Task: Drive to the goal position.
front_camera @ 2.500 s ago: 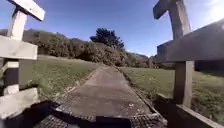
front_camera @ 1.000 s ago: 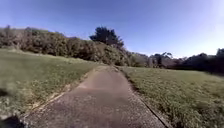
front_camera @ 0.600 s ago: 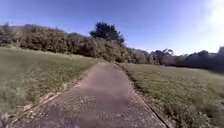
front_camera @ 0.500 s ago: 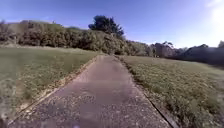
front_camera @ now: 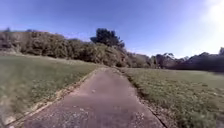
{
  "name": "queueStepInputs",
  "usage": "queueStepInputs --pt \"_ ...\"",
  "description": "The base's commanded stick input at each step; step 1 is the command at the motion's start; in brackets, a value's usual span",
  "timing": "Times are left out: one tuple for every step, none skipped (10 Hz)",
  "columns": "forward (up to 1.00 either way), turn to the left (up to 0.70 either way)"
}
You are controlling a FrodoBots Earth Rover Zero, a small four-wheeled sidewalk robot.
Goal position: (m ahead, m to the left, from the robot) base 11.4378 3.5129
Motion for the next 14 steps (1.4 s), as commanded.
queueStepInputs --pt "0.70 0.00" --pt "0.70 0.00" --pt "0.70 0.00" --pt "0.70 0.00" --pt "0.70 0.00" --pt "0.70 0.00" --pt "0.70 0.00" --pt "0.70 0.00" --pt "0.70 0.00" --pt "0.70 0.00" --pt "0.70 0.00" --pt "0.70 0.00" --pt "0.70 0.00" --pt "0.70 0.00"
